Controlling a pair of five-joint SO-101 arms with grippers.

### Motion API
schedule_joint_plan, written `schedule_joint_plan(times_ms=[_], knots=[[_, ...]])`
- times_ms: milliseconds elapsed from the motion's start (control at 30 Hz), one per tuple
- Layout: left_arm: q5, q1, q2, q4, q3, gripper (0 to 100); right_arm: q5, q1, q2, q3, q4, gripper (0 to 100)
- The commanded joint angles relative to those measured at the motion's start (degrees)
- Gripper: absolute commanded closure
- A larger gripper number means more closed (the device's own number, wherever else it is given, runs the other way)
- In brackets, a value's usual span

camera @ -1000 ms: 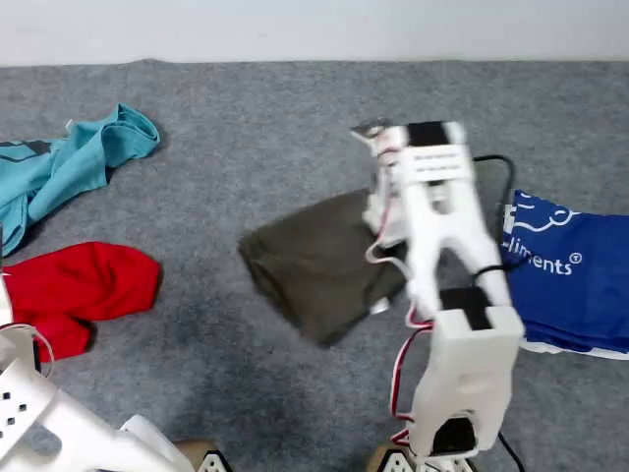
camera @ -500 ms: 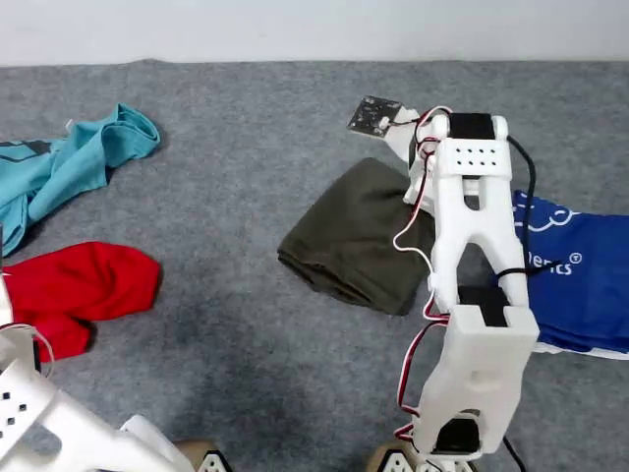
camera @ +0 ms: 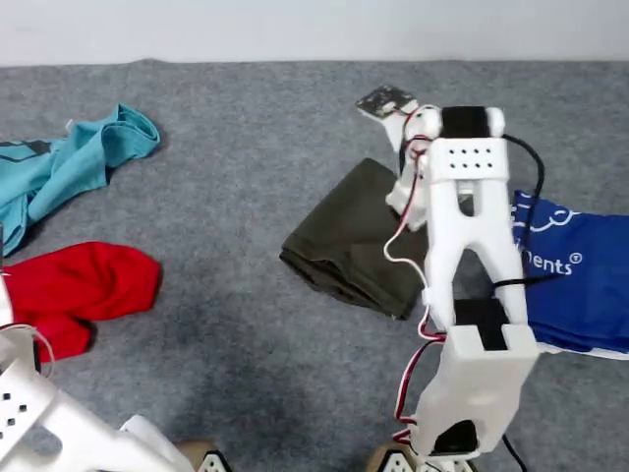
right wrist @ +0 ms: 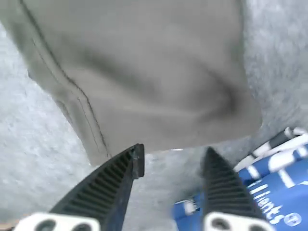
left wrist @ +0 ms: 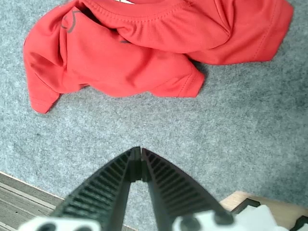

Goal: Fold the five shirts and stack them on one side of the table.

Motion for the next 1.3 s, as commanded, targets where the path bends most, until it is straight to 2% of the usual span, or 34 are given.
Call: schedule_joint_plan(times_ms=[0, 67, 233, 500, 767, 867, 967, 1133, 1267], knots=[[-0.4, -0.2, -1.2, 1.2, -0.2, 99, -6.9, -1.0, -3.6, -2.2, 2.3, 99.8], [-0.4, -0.3, -1.2, 1.2, -0.2, 99, -9.4, -2.2, -3.5, 1.4, 2.4, 96.4], [-0.4, 0.0, -1.2, 1.2, -0.2, 99, -15.6, -5.8, -2.7, 10.6, 1.4, 98.7], [-0.4, 0.1, -1.2, 1.2, -0.3, 99, -18.1, -11.0, 3.9, 23.4, -3.3, 98.8], [-0.4, 0.0, -1.2, 1.2, -0.3, 99, -17.7, -11.8, 0.6, 20.0, 2.2, 98.9], [-0.4, 0.0, -1.2, 1.2, -0.3, 99, -17.7, -11.4, -4.1, 18.4, 1.6, 98.9], [-0.4, 0.0, -1.2, 1.2, -0.3, 99, -17.7, -10.7, -5.9, 18.3, -3.1, 98.9], [-0.3, -0.1, -1.2, 1.2, -0.3, 99, -18.0, -9.0, 1.5, 18.3, -10.6, 98.9], [-0.3, -0.4, -1.2, 1.2, -0.3, 99, -18.0, -9.4, 9.2, 18.3, -11.0, 98.9]])
